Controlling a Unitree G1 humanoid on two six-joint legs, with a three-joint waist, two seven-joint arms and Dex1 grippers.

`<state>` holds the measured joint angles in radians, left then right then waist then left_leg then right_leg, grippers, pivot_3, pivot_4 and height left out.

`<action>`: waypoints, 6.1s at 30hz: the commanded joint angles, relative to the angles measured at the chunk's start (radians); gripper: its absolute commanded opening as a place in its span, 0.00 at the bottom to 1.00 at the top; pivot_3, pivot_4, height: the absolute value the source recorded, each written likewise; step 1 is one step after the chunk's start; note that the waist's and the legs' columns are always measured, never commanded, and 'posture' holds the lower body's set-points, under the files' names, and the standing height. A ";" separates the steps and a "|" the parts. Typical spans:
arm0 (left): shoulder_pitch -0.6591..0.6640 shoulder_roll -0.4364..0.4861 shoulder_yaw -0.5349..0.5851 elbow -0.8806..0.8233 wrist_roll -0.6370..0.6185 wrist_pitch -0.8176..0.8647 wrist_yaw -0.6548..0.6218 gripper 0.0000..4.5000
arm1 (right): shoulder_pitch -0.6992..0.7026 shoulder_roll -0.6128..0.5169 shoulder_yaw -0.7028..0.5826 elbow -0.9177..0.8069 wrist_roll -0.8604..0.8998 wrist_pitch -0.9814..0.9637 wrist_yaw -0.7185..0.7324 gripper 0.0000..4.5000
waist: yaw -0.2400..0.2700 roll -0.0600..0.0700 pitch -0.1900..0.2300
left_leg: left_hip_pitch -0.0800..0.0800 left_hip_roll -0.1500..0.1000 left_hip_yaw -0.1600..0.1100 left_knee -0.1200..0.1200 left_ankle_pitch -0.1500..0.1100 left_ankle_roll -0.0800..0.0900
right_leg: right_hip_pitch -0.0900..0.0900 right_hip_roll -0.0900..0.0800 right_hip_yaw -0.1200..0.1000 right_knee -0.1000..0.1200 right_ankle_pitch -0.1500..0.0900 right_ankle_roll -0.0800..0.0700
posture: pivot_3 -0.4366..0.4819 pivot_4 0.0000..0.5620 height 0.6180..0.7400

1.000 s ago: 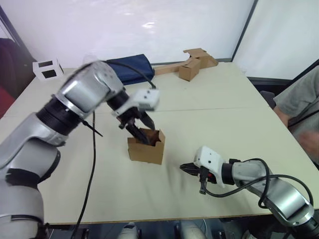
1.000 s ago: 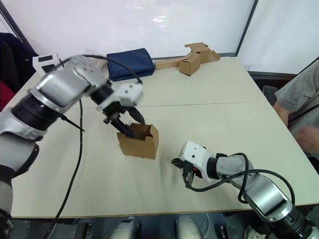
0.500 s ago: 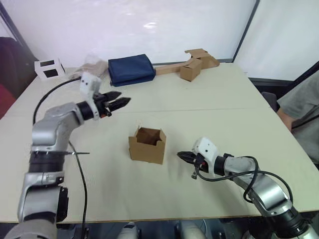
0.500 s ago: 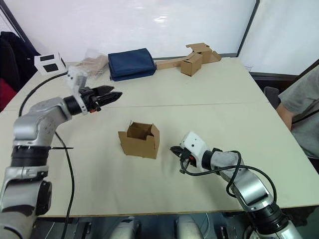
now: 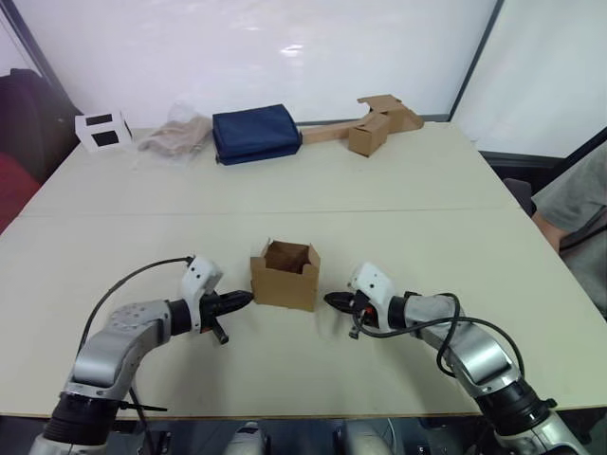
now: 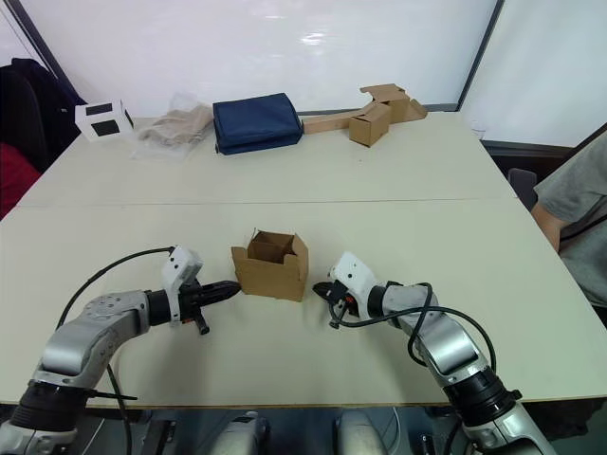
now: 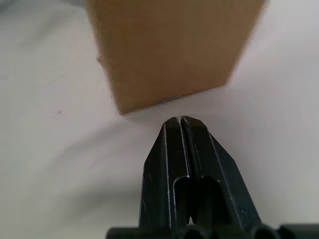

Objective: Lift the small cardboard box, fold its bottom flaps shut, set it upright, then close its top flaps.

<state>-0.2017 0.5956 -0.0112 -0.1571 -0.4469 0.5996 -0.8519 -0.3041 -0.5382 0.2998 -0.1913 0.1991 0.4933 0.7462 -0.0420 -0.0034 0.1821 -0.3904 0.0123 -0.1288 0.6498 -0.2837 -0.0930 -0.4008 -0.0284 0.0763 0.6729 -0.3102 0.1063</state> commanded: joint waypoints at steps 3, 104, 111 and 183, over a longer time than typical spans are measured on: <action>0.029 0.009 -0.065 -0.104 -0.013 0.008 -0.052 0.01 | 0.039 -0.019 -0.007 -0.074 0.002 0.020 0.023 0.00 | -0.002 0.000 0.000 | 0.000 0.000 0.000 0.000 0.000 0.000 | 0.000 0.000 0.000 0.000 0.000 0.000 | 0.48 0.27 1.00; -0.659 -0.092 -0.158 0.901 0.160 -0.202 -0.646 0.01 | -0.223 -0.159 0.040 -0.441 0.232 0.262 0.025 0.00 | -0.004 0.000 0.000 | 0.000 0.000 -0.001 0.000 -0.001 0.002 | 0.002 0.001 -0.002 -0.003 0.000 0.000 | 0.48 0.27 1.00; -0.653 -0.105 -0.132 0.903 0.160 -0.208 -0.627 0.01 | -0.216 -0.138 0.075 -0.373 0.166 0.212 0.047 0.00 | -0.005 0.000 0.000 | 0.000 0.000 -0.002 0.000 -0.001 0.002 | 0.002 0.001 -0.002 -0.003 0.000 0.000 | 0.48 0.27 1.00; -0.172 0.128 -0.004 0.007 -0.188 0.182 -0.329 0.01 | -0.286 0.059 -0.008 -0.157 0.157 0.216 0.057 0.00 | -0.026 0.001 0.000 | 0.000 0.000 -0.002 -0.002 -0.001 0.002 | 0.001 0.001 -0.001 -0.002 0.000 0.000 | 0.48 0.27 1.00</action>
<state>-0.3848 0.7059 -0.0427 -0.1292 -0.6242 0.7784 -1.1846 -0.5874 -0.4791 0.2969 -0.3001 0.3421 0.7113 0.7965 -0.0682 -0.0026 0.1817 -0.3898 0.0126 -0.1306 0.6482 -0.2849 -0.0908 -0.3997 -0.0278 0.0748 0.6709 -0.3104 0.1062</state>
